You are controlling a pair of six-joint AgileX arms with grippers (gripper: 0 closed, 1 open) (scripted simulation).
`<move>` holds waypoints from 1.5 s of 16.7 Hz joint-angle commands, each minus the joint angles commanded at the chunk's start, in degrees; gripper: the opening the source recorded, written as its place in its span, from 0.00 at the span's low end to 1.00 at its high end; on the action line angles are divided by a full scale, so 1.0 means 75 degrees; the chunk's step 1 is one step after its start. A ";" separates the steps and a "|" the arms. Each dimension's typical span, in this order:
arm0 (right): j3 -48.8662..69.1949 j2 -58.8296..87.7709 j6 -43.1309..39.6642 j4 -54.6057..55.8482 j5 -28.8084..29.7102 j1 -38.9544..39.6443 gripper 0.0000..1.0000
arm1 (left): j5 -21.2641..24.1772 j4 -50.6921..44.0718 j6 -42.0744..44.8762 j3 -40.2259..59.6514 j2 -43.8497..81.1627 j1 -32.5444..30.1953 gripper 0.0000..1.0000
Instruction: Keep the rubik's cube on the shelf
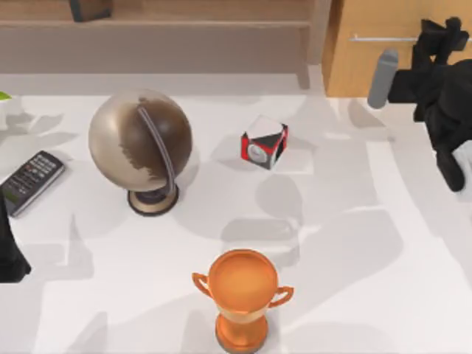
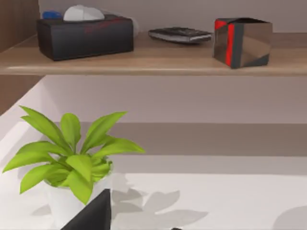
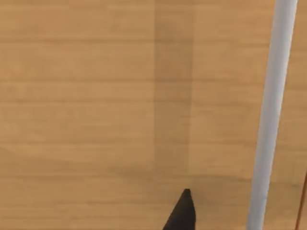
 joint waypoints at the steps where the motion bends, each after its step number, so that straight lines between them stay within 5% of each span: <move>1: 0.0000 0.0000 0.0000 0.0000 0.0000 0.0000 0.25 | 0.0000 0.0000 0.0000 0.0000 0.0000 0.0000 1.00; 5: 0.0000 0.0000 0.0000 0.0000 0.0000 0.0000 0.00 | 0.0000 0.0000 0.0000 0.0000 0.0000 0.0000 1.00; 15: -0.0114 -0.0060 0.0032 0.0048 0.0024 0.0040 0.00 | 0.0000 0.0000 0.0000 0.0000 0.0000 0.0000 1.00; 25: -0.2038 -0.0848 0.0040 0.1102 0.0229 0.0251 0.00 | 0.0000 0.0000 0.0000 0.0000 0.0000 0.0000 1.00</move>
